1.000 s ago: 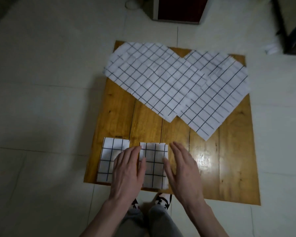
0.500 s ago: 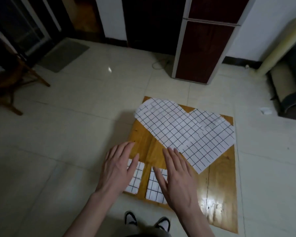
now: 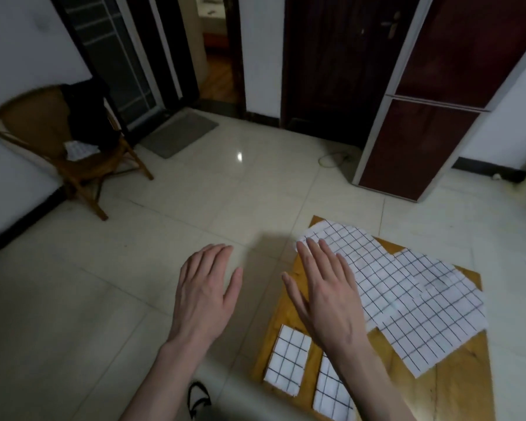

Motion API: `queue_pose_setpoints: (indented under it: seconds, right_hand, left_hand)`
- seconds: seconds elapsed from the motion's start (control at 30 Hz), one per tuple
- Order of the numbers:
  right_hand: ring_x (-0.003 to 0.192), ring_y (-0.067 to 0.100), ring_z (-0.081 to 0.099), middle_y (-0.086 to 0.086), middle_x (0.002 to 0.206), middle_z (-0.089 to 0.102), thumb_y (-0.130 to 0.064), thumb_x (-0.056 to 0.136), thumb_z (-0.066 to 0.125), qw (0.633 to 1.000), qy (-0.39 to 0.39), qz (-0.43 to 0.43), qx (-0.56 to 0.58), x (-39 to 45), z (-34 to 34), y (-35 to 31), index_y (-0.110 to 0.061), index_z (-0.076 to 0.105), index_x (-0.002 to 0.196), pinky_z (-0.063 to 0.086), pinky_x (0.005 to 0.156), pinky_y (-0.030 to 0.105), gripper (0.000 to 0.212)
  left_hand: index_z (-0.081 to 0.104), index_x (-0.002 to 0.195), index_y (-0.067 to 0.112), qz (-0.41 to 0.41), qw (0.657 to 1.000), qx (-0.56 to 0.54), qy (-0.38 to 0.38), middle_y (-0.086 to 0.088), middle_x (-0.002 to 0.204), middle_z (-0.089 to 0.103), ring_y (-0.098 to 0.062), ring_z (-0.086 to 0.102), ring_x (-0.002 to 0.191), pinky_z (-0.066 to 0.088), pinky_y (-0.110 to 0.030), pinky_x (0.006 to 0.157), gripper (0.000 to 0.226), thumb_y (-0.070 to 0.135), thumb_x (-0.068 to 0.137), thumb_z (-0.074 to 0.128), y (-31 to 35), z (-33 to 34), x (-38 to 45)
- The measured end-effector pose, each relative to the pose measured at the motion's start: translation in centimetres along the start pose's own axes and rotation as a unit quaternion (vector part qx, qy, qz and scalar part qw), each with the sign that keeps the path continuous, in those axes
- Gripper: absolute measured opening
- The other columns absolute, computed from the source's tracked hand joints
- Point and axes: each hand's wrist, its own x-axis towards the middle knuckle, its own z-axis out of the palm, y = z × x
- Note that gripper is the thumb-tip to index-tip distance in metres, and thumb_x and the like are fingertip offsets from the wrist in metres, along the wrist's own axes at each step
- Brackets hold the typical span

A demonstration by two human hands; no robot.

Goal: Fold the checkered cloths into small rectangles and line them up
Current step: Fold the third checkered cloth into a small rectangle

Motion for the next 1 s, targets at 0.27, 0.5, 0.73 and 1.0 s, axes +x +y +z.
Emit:
queue_pose_setpoints:
  seconds: [0.27, 0.5, 0.73, 1.0]
  right_hand:
    - [0.155, 0.023, 0.033, 0.006, 0.163, 0.044, -0.065, 0.108, 0.022, 0.998, 0.005, 0.029, -0.058, 9.5, 3.1, -8.7, -0.018, 0.039, 0.16, 0.017, 0.127, 0.042, 0.072]
    - [0.154, 0.023, 0.037, 0.007, 0.16, 0.048, -0.065, 0.107, 0.025, 0.995, 0.011, 0.078, -0.057, 16.4, 5.1, -13.7, -0.017, 0.041, 0.159, 0.021, 0.126, 0.04, 0.073]
    - [0.154, 0.023, 0.037, 0.006, 0.16, 0.049, -0.066, 0.106, 0.023, 0.989, 0.011, 0.117, -0.085, 20.8, 6.1, -14.1, -0.017, 0.043, 0.158, 0.014, 0.125, 0.035, 0.074]
    - [0.154, 0.022, 0.036, 0.006, 0.16, 0.049, -0.066, 0.106, 0.026, 0.979, 0.046, 0.177, -0.086, 28.5, 8.3, -10.8, -0.017, 0.043, 0.158, 0.02, 0.127, 0.039, 0.073]
  left_hand:
    - [0.06, 0.139, 0.01, 0.035, 0.999, 0.011, 0.02, -0.007, 0.138, 0.063, -0.027, 0.054, 0.132, 0.04, -0.042, 0.111, 0.052, 0.044, 0.106, 0.04, -11.8, -2.4, 8.2]
    - [0.063, 0.137, 0.011, 0.066, 0.997, 0.0, 0.028, -0.007, 0.138, 0.064, -0.029, 0.055, 0.133, 0.045, -0.046, 0.109, 0.05, 0.042, 0.106, 0.04, -18.7, -3.5, 15.0]
    - [0.061, 0.138, 0.01, 0.111, 0.992, -0.042, 0.03, -0.008, 0.138, 0.064, -0.027, 0.054, 0.133, 0.044, -0.044, 0.111, 0.048, 0.04, 0.106, 0.042, -19.5, -2.3, 21.7]
    - [0.061, 0.139, 0.01, 0.189, 0.979, -0.072, 0.014, -0.007, 0.14, 0.063, -0.026, 0.052, 0.136, 0.04, -0.041, 0.115, 0.05, 0.042, 0.107, 0.039, -19.0, 2.4, 32.1]
